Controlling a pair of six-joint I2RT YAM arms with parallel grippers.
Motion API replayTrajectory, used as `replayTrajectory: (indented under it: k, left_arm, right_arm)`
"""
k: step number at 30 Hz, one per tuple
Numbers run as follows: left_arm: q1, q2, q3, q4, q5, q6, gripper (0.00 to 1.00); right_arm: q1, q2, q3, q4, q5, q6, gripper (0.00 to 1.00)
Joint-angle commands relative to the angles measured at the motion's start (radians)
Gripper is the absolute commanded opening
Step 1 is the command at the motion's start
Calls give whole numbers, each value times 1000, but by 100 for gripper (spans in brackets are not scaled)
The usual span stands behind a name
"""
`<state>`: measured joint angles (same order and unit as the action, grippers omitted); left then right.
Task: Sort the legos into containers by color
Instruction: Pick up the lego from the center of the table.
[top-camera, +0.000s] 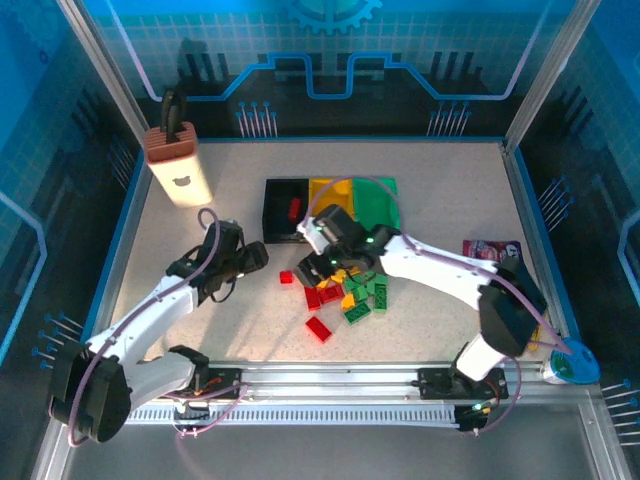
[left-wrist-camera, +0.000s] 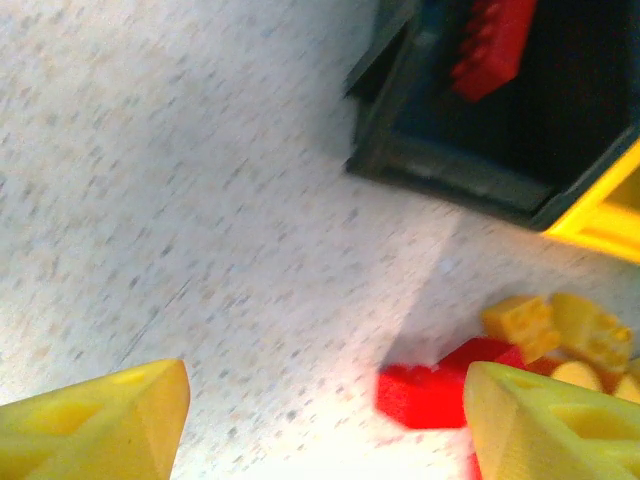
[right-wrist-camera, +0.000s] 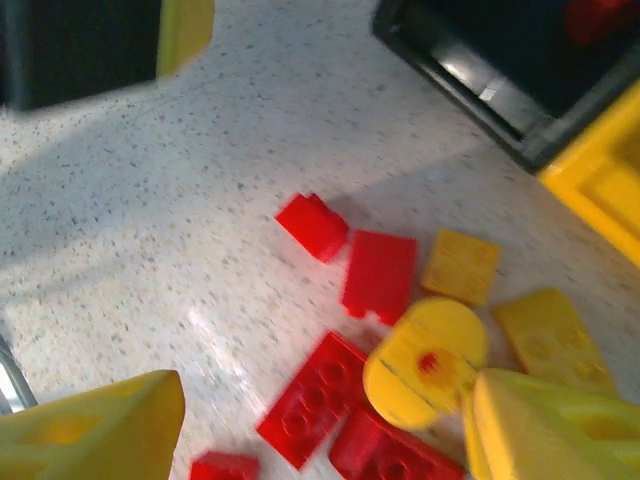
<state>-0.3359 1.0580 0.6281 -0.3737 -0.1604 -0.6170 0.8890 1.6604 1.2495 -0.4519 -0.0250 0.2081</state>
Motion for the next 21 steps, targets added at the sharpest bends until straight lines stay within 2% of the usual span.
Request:
replayTrajectory:
  k: [1, 4, 10, 21]
  left_arm:
    - [-2, -82, -35, -8, -38, -70, 73]
    - [-3, -127, -48, -38, -78, -70, 73]
    - [-4, -178, -50, -55, -130, -88, 73]
    - [-3, -221, -62, -74, -157, -107, 73]
  right_arm:
    - [77, 113, 115, -118, 84, 86, 77]
    - [139, 189, 194, -160, 176, 183, 77]
    - [165, 311, 291, -227, 211, 346, 73]
    - [164, 445, 424, -309, 214, 382, 74]
